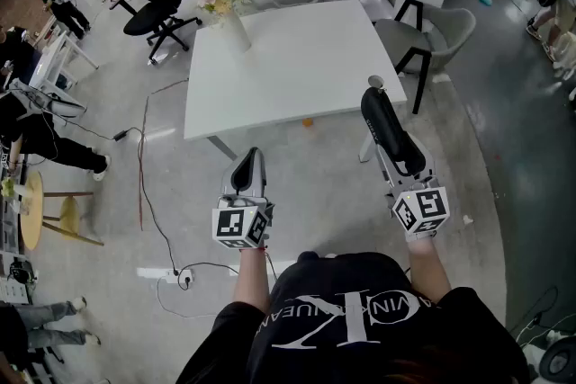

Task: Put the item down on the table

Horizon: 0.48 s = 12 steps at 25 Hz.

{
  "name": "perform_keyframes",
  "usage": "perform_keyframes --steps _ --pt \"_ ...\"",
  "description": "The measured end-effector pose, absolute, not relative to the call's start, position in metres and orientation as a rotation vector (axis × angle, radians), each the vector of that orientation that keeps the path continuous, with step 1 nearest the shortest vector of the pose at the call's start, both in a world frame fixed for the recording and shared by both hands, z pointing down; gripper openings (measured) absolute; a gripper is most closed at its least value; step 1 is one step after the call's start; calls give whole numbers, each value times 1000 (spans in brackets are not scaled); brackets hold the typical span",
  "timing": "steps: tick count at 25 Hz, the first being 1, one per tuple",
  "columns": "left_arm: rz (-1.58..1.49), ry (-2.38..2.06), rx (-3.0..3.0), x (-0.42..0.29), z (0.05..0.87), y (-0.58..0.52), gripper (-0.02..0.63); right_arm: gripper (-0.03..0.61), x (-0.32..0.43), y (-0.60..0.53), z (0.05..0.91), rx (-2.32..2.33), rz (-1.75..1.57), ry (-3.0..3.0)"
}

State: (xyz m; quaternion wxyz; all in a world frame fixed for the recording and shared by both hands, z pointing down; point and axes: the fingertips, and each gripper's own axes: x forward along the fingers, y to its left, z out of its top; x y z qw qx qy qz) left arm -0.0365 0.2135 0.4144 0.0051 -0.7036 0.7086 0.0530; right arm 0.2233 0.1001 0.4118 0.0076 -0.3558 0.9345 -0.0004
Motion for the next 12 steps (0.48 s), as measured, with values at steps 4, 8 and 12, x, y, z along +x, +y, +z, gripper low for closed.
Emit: perform_keyframes --steps 4,8,12 --pt "168 2226 -2195 -39 411 210 12 258 221 97 412 -1110 -1 2924" --pt "150 2243 -2180 -39 414 213 11 258 220 99 413 -1091 -1 2929" --pt "135 2231 -2174 -37 417 214 11 258 218 98 415 -1072 1 2930"
